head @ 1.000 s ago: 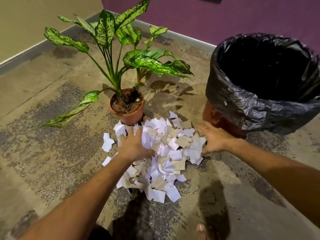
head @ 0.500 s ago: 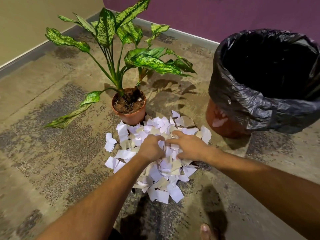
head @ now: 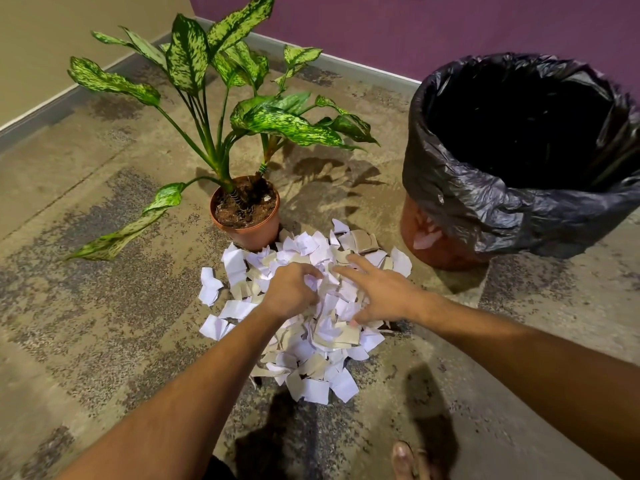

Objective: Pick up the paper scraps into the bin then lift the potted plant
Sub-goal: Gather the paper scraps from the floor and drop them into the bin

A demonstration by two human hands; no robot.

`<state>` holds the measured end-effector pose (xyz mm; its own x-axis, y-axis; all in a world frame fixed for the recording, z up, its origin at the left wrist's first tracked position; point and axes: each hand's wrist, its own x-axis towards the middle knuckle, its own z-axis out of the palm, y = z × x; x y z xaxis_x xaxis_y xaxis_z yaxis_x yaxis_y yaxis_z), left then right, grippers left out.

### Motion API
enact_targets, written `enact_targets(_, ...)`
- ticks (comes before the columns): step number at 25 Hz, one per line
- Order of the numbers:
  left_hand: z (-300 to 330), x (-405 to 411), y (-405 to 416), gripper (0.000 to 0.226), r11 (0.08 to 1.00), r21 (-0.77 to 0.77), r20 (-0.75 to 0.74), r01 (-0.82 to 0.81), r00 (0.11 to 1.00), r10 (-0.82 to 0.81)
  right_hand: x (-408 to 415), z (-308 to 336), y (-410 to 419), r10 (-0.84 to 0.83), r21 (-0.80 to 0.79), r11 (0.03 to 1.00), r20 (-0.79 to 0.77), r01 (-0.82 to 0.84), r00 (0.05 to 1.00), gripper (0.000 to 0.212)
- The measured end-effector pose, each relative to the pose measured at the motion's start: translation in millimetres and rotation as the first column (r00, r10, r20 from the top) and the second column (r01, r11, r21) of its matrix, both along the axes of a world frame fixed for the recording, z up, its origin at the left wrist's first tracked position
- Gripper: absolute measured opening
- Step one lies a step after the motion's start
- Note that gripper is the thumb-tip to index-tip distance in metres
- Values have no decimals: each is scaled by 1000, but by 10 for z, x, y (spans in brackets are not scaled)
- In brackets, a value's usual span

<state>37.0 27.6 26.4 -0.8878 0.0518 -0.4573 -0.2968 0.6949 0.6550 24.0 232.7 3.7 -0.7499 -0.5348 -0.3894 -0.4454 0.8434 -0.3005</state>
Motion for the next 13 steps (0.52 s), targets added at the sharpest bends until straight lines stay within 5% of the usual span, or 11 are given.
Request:
enact_targets(3,73,-3,24,43,947,253,200,-196,969,148,82,-91,-118,51,-22,998,-25,-51,998,105)
enact_targets(5,65,4,6,49,933,284,248,-222,957,152,130,-123,-165,11,-56,998,-60,-15,998,76)
enact_targets(9,16,22,-70,56,976,174,192,-133,976,99,123,-78,-111,-77,-129,990,-96,64,992,30)
enact_targets(13,-62,52,-112,55,1000,-7,101,13,995,-12,44,55,-22,-145,-139,982,-124,128,982,24)
